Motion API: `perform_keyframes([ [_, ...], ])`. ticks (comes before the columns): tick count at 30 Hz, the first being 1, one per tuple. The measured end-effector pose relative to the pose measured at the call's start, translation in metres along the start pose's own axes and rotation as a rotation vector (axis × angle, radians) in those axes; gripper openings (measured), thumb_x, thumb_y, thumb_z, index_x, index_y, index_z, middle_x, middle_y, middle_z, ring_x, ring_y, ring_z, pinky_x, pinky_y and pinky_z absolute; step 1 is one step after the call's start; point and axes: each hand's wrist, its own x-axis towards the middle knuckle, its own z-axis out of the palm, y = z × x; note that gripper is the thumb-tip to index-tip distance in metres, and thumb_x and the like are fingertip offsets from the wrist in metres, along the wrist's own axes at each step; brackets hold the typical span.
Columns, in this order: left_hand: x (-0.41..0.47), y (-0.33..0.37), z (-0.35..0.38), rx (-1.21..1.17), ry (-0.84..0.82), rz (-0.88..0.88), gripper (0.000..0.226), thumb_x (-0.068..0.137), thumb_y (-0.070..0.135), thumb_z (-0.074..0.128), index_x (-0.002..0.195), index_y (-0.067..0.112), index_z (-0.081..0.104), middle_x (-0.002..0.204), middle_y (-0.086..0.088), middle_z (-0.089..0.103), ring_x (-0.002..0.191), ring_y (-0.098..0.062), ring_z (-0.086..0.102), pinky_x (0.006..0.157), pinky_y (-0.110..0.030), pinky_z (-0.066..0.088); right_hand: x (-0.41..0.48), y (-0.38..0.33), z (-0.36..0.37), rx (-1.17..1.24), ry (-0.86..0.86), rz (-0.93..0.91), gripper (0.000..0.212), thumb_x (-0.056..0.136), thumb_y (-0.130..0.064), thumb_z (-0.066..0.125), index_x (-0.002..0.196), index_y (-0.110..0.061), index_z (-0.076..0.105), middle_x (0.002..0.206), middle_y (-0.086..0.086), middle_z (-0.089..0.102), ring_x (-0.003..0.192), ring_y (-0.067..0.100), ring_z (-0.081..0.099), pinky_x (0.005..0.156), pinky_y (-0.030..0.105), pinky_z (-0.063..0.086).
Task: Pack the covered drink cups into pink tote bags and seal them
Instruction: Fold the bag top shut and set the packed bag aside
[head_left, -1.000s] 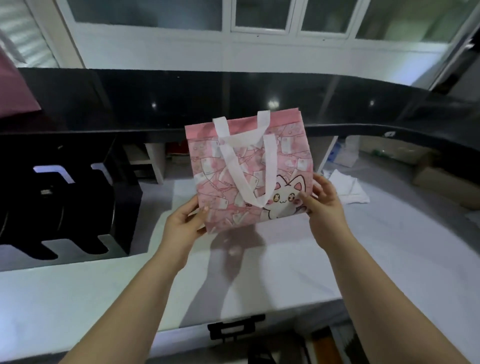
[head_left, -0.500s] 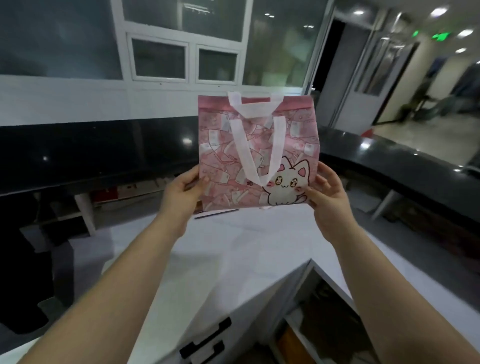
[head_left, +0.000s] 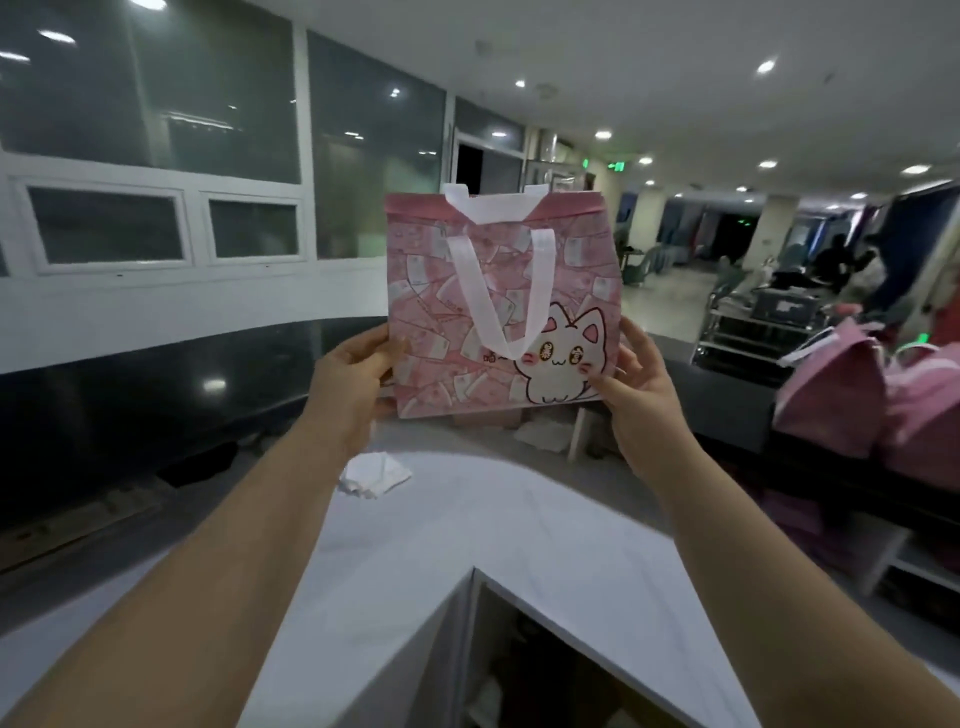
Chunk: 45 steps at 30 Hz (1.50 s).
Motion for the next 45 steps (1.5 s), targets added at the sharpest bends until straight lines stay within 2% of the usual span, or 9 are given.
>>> perform_keyframes([
  [8,-0.001,-0.019,0.145,0.053,-0.041,0.085,0.023,0.095,0.025,0.063,0.113,0.013,0.068,0.106,-0.003,0.074,0.095,-0.021,0.072,0.082,-0.046,0.06,-0.001,-0.039,-0.113,-0.094,0.077,-0.051,0.079,0.085,0.011,0.06,0.144,-0.033,0.031,0.138,0.006,0.051,0.123,0.023,0.055,0.089,0.036,0.055],
  [15,0.021,-0.038,0.278,-0.022,-0.098,0.017,0.008,0.095,0.022,0.061,0.1,0.016,0.063,0.107,-0.008,0.071,0.098,-0.028,0.07,0.082,-0.05,0.059,0.018,-0.093,-0.224,-0.284,0.101,-0.116,0.095,0.084,0.007,0.067,0.153,-0.034,0.016,0.145,0.0,0.044,0.129,0.018,0.049,0.105,0.047,0.043],
  [18,0.034,-0.051,0.336,-0.098,-0.063,-0.027,0.009,0.097,0.023,0.058,0.101,0.016,0.061,0.107,-0.01,0.07,0.094,-0.027,0.071,0.074,-0.046,0.061,0.046,-0.105,-0.261,-0.583,0.145,-0.112,0.105,0.085,-0.008,0.071,0.153,-0.039,-0.002,0.159,0.0,0.018,0.141,0.022,0.029,0.114,0.05,0.03],
  [21,0.045,-0.071,0.384,-0.131,-0.036,-0.037,0.004,0.097,0.019,0.059,0.098,0.016,0.061,0.103,-0.011,0.069,0.091,-0.026,0.071,0.07,-0.045,0.062,0.08,-0.102,-0.294,-0.989,0.249,-0.019,0.11,0.083,-0.041,0.072,0.147,-0.046,-0.018,0.159,-0.004,-0.023,0.146,0.026,-0.017,0.117,0.054,-0.003],
  [24,0.056,-0.096,0.422,-0.084,0.012,-0.015,0.006,0.097,0.022,0.059,0.094,0.018,0.062,0.098,-0.007,0.07,0.09,-0.024,0.071,0.074,-0.048,0.061,0.106,-0.083,-0.315,-1.091,0.216,0.076,0.11,0.081,-0.051,0.069,0.149,-0.04,-0.017,0.157,-0.003,-0.03,0.143,0.027,-0.028,0.116,0.052,-0.008],
  [31,0.091,-0.154,0.475,0.009,0.053,0.028,0.013,0.097,0.021,0.058,0.086,0.017,0.064,0.092,-0.003,0.068,0.092,-0.023,0.067,0.083,-0.043,0.059,0.139,-0.016,-0.34,-0.839,0.044,0.123,0.121,0.066,-0.035,0.083,0.154,-0.031,0.0,0.16,-0.01,-0.007,0.148,0.021,0.001,0.118,0.05,0.02],
  [37,0.138,-0.219,0.492,0.05,-0.018,0.034,0.013,0.094,0.017,0.062,0.082,0.018,0.068,0.086,0.001,0.071,0.088,-0.017,0.068,0.079,-0.037,0.06,0.173,0.038,-0.372,-0.825,0.096,0.245,0.114,0.071,-0.029,0.083,0.153,-0.038,0.004,0.159,-0.012,-0.011,0.147,0.017,0.01,0.116,0.033,0.025],
  [42,0.188,-0.278,0.51,0.065,-0.088,0.01,0.006,0.093,0.017,0.066,0.09,0.013,0.069,0.098,-0.007,0.069,0.094,-0.021,0.066,0.088,-0.041,0.057,0.216,0.074,-0.396,-0.78,0.169,0.295,0.096,0.081,-0.004,0.063,0.149,-0.047,0.01,0.157,-0.007,0.014,0.137,0.02,0.037,0.101,0.03,0.046],
  [45,0.216,-0.304,0.526,0.099,-0.155,0.023,0.012,0.089,0.016,0.07,0.081,0.025,0.068,0.112,-0.01,0.062,0.09,-0.005,0.064,0.088,-0.024,0.054,0.251,0.087,-0.409,-0.772,0.216,0.344,0.091,0.086,-0.001,0.048,0.15,-0.048,0.003,0.155,0.003,0.031,0.121,0.018,0.05,0.091,0.027,0.047],
])
